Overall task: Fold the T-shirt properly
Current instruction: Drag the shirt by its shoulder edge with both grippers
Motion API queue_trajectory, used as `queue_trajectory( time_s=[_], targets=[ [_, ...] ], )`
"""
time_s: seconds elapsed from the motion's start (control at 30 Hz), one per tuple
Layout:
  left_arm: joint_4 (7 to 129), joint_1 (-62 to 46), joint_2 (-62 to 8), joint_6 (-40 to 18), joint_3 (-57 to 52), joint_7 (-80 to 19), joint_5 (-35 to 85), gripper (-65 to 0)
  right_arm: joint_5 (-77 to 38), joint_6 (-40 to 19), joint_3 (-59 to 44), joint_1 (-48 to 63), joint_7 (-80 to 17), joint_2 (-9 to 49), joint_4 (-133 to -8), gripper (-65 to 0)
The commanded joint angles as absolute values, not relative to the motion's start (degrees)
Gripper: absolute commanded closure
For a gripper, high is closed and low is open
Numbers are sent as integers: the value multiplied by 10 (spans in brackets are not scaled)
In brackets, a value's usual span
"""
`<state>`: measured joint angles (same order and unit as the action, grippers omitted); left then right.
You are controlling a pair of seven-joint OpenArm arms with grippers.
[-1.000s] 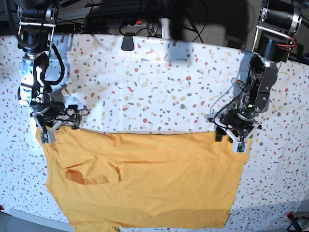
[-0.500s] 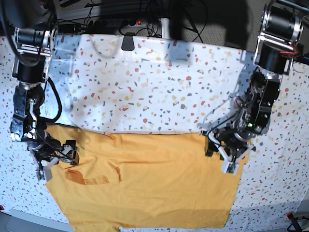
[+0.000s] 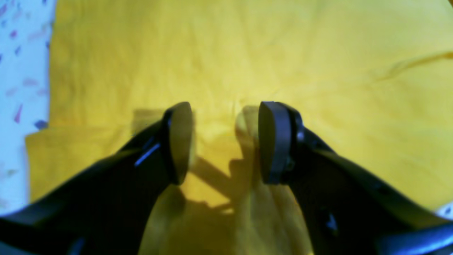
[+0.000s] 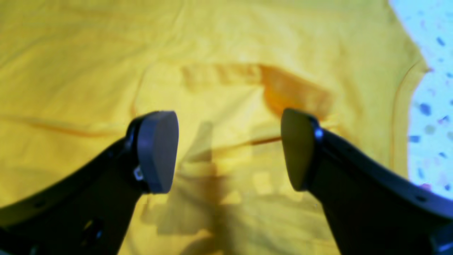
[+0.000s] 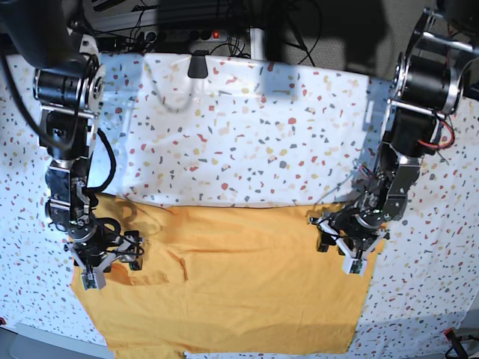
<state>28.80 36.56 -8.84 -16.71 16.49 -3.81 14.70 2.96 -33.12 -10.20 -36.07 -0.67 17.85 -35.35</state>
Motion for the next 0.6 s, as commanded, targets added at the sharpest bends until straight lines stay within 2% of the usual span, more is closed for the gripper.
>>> queue_trajectory(
  time_s=[0.0,0.17,0.4,0.5,0.57],
  targets=[
    [283,390,-86,-168,162,-18,150,-292,33,-313,-104,-383,25,187,-343,-445],
    [274,385,-85,-168,162,-17,149,-292,46,-248,-104,-383,50,185,-260,-445],
    [274,381,-93,-171,162,-91,146,-292,39,-255,-104,-369,-89,180,-242,-445],
    [275,381,-98,-223,162,-94,151,-292,19,-262,-104,-354,-123,181,-268,-444],
    [275,381,-103,-232,162,-98,165,-292,5,-262,-104,-339,-145,180,-295,-444]
  ],
)
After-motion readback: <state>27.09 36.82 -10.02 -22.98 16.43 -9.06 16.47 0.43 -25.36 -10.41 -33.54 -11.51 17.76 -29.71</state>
